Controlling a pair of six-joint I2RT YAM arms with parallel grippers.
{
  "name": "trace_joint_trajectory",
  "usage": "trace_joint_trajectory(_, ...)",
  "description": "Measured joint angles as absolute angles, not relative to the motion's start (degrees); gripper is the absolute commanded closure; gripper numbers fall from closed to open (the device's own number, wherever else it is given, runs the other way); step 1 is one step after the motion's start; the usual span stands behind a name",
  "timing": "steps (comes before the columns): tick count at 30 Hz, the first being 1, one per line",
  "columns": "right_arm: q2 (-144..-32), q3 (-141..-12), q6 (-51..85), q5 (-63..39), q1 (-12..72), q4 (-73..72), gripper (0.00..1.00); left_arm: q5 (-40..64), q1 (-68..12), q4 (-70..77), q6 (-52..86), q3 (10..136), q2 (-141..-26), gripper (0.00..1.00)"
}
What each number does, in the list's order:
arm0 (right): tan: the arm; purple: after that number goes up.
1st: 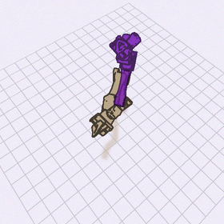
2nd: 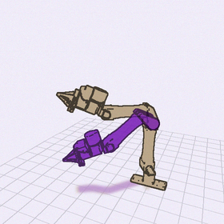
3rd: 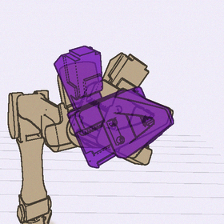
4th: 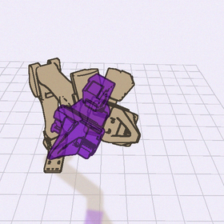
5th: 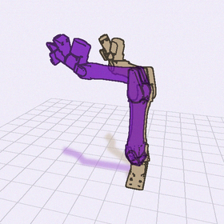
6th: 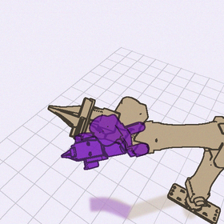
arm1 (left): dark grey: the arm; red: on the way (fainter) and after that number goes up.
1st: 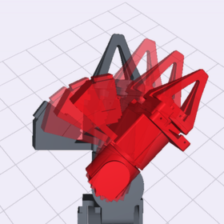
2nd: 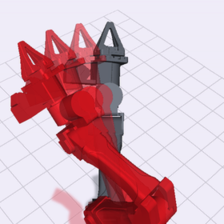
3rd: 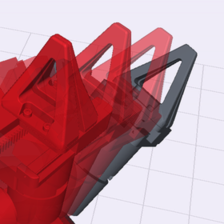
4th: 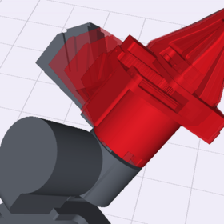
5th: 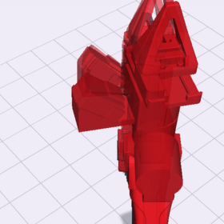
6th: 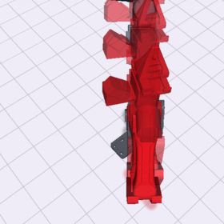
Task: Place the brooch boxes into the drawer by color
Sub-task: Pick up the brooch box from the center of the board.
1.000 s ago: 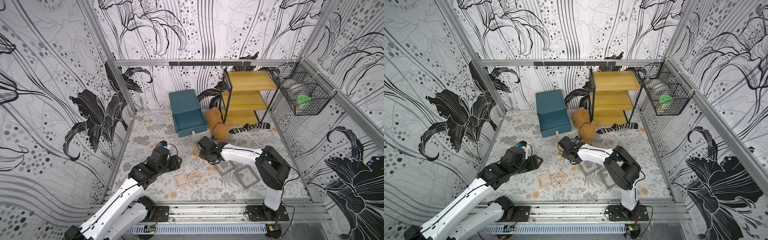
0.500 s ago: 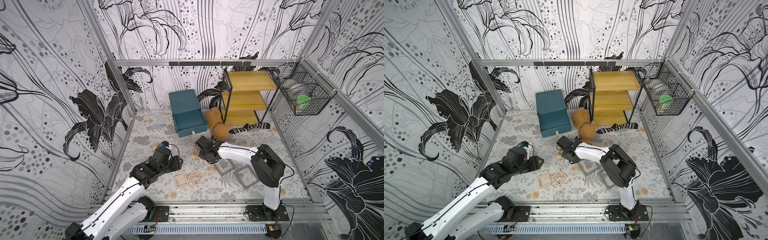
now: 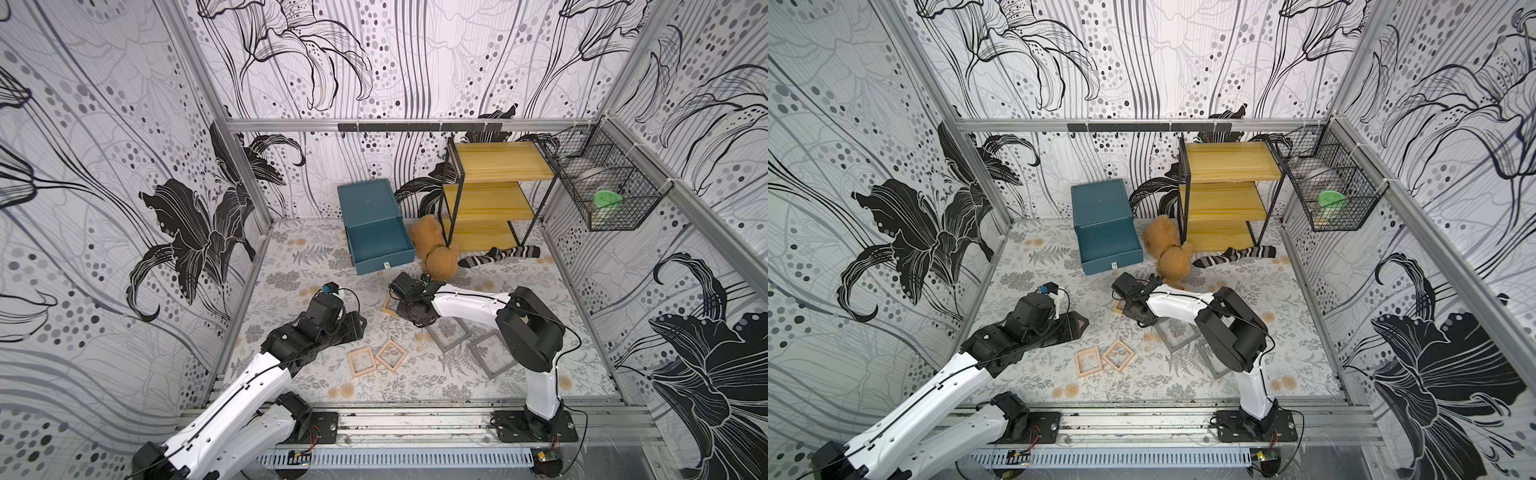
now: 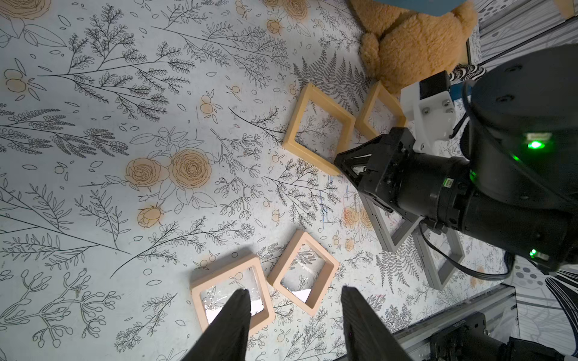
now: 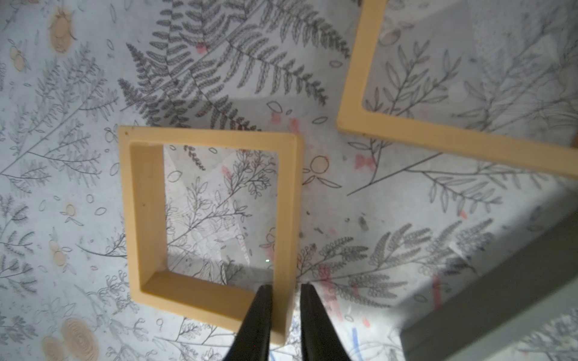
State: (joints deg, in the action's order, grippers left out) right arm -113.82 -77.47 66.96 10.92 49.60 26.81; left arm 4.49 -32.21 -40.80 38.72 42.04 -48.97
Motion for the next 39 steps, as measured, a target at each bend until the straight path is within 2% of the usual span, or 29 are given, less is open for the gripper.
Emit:
trace_joint_trajectory(11,-114.5,-80.1,67.0,12.6,49.7,32.5,1.00,4.5,-32.2,-40.8,38.7,42.2,-49.2,0.49)
trace_joint_trajectory(22,-113.2,-82.7,64.8,17.1,51.7,45.3,1.00,4.5,-32.2,-40.8,39.1,42.9,-49.2,0.49)
trace_joint_trajectory(32,-101.5,-83.6,58.8,19.6,52.8,56.2,1.00,3.8,-32.3,-40.8,39.9,46.7,-48.8,0.49)
trace_joint_trajectory(39,-96.5,-92.3,51.8,20.9,53.8,61.5,1.00,2.0,-32.4,-40.9,39.7,51.3,-46.8,0.49)
